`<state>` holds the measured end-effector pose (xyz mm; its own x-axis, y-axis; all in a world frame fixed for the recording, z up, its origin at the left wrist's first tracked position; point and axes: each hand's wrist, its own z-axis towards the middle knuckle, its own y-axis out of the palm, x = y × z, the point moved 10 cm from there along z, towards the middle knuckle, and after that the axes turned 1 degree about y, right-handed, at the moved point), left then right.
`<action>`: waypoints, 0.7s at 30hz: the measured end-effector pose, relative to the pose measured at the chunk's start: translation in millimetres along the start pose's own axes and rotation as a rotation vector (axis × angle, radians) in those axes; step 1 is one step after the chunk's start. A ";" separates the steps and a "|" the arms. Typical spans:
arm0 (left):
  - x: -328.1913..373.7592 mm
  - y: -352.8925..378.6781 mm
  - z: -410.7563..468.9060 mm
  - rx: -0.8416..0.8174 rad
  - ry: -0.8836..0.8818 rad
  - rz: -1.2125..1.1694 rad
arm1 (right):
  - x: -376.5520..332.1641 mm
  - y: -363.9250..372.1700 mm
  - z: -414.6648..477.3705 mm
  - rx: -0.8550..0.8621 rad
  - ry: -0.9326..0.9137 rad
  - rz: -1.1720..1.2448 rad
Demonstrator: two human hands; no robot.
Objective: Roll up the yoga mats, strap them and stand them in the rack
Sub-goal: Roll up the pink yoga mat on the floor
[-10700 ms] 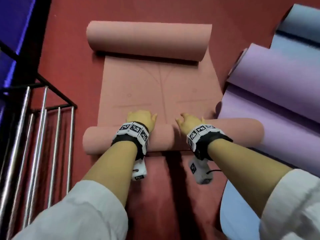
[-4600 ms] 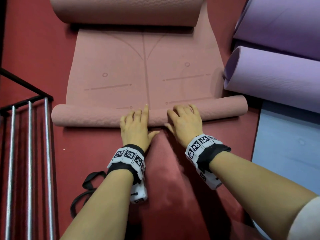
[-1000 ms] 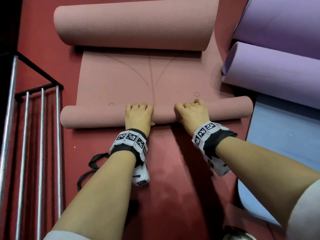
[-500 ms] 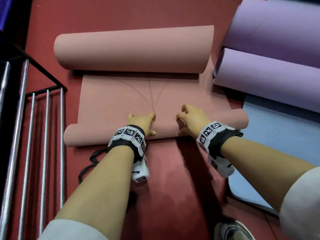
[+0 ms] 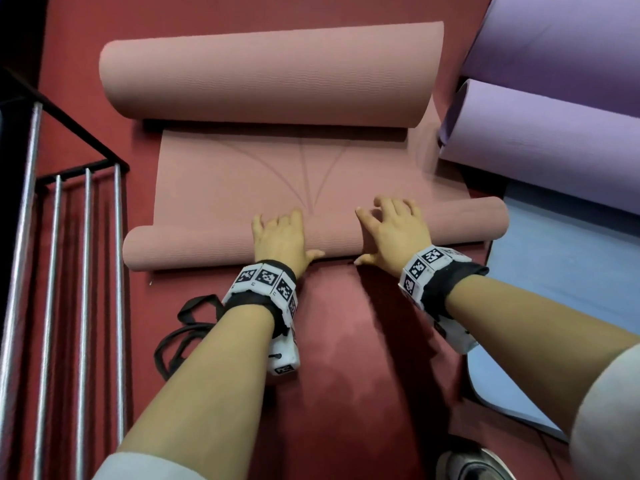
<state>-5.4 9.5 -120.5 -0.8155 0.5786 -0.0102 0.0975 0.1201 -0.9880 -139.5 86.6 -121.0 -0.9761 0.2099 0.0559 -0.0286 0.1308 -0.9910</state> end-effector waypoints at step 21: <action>-14.1 -10.2 26.2 0.012 -0.051 -0.075 | -2.1 -7.2 27.3 0.195 0.034 -0.161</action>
<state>-9.8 -21.0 -114.3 -0.8482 0.5266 0.0567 0.0282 0.1518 -0.9880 -143.1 58.7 -117.2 -0.9480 0.2340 0.2158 -0.2274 -0.0235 -0.9735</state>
